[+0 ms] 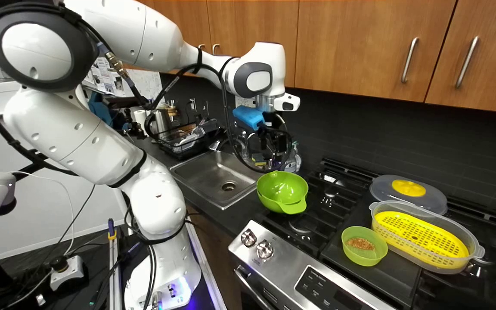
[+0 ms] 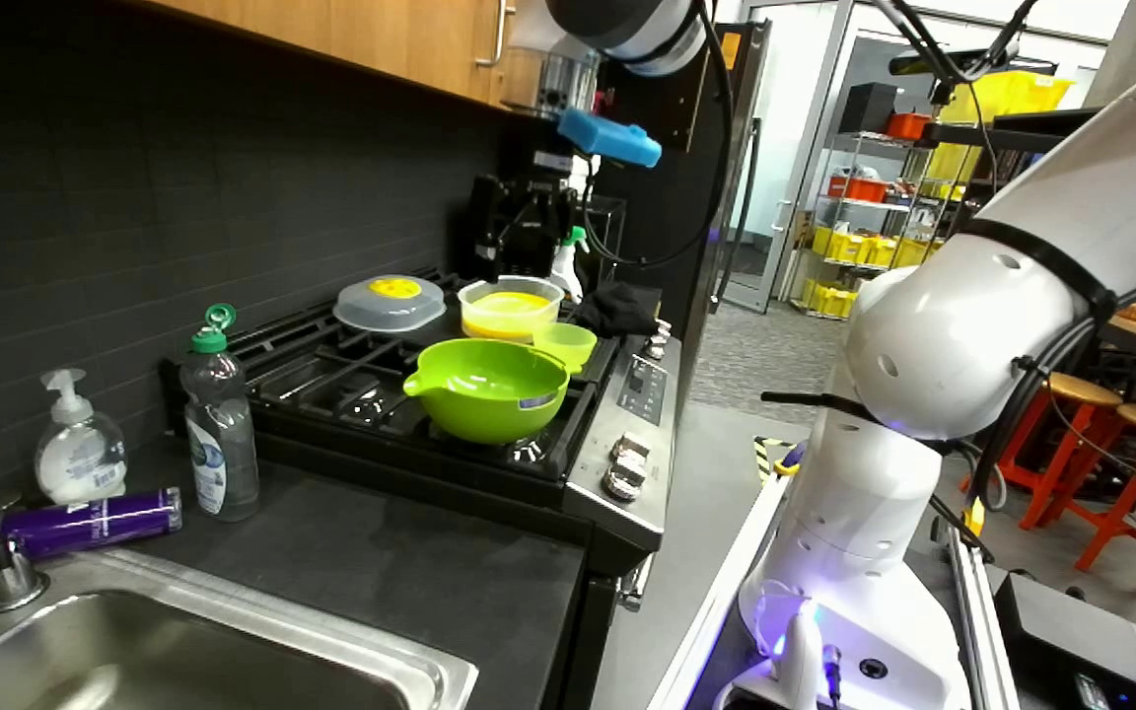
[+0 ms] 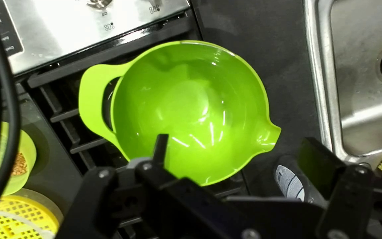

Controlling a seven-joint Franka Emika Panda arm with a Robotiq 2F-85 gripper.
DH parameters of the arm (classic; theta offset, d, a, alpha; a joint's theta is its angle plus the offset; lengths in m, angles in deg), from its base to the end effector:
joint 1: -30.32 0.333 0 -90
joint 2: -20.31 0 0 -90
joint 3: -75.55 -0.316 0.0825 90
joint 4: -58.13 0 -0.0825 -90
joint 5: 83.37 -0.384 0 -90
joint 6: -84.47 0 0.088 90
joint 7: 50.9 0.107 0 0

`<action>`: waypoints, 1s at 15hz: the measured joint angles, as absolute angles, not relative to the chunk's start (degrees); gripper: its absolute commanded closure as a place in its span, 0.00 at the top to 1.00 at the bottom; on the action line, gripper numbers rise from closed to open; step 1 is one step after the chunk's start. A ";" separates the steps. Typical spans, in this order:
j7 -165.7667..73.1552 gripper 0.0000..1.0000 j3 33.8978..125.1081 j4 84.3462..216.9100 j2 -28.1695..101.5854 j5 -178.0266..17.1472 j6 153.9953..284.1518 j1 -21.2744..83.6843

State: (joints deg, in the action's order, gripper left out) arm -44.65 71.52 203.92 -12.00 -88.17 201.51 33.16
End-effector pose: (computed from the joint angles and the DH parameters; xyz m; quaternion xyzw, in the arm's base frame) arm 0.3773 0.0510 0.4650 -0.9992 0.0173 -0.0285 0.0223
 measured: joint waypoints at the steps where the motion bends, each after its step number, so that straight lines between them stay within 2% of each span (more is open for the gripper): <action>1: -44.64 1.00 71.72 203.78 -12.00 -88.17 201.51 32.99; 15: -44.64 1.00 75.71 202.23 -11.59 -88.17 201.45 29.80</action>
State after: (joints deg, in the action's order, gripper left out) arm -44.64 75.71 202.23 -11.59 -88.17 201.45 29.80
